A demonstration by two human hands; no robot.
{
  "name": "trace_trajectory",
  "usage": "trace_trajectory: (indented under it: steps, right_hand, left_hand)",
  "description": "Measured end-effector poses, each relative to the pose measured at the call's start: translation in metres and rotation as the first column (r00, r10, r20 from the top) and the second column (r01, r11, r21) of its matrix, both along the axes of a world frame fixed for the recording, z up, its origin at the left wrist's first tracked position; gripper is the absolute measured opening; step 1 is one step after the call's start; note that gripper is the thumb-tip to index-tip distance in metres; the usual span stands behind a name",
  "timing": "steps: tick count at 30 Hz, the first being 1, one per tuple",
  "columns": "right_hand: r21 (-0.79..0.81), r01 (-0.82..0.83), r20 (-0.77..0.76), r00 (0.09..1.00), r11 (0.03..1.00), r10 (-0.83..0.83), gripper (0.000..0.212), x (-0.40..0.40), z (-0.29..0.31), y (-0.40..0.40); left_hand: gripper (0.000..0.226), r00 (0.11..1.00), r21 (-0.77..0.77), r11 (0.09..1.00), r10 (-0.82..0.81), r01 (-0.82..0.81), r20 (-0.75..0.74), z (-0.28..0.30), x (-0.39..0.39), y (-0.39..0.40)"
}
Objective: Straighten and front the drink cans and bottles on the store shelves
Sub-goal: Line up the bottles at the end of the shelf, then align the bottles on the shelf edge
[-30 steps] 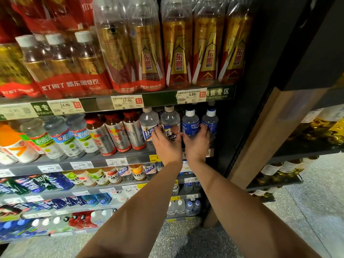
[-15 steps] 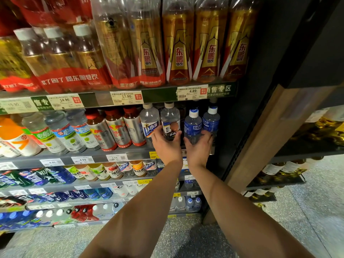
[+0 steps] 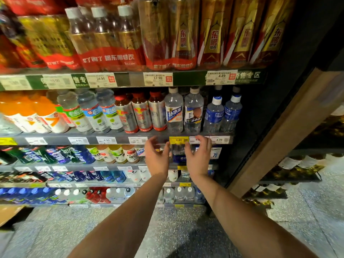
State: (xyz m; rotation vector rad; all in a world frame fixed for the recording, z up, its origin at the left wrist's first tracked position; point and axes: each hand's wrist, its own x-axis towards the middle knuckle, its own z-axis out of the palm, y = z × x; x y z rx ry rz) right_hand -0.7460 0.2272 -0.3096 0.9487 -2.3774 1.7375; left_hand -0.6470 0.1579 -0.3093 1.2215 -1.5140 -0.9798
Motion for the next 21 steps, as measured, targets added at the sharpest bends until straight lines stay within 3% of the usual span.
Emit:
trace_trajectory:
  steps: [6, 15, 18, 21]
  right_hand:
    - [0.042, -0.052, 0.022, 0.998, 0.998, 0.051, 0.032, 0.063, -0.017, -0.019]
    - [0.101, 0.098, 0.174, 0.978, 0.99, -0.115, 0.037, 0.16, -0.045, -0.061]
    - [0.199, 0.157, 0.227, 0.953, 0.967, -0.201, 0.054, 0.176, -0.058, -0.068]
    - [0.195, 0.155, 0.342, 0.915, 0.968, -0.216, 0.065, 0.179, -0.064, -0.066]
  left_hand:
    - [0.041, 0.998, 0.086, 0.995, -0.06, 0.057, 0.032, -0.024, 0.091, -0.02]
    - [0.044, 0.947, 0.096, 0.955, -0.292, 0.281, 0.132, -0.041, 0.193, -0.056]
    - [0.044, 0.917, 0.122, 0.929, -0.366, 0.35, 0.156, -0.055, 0.208, -0.07]
    - [0.044, 0.904, 0.163, 0.917, -0.391, 0.365, 0.174, -0.063, 0.211, -0.075]
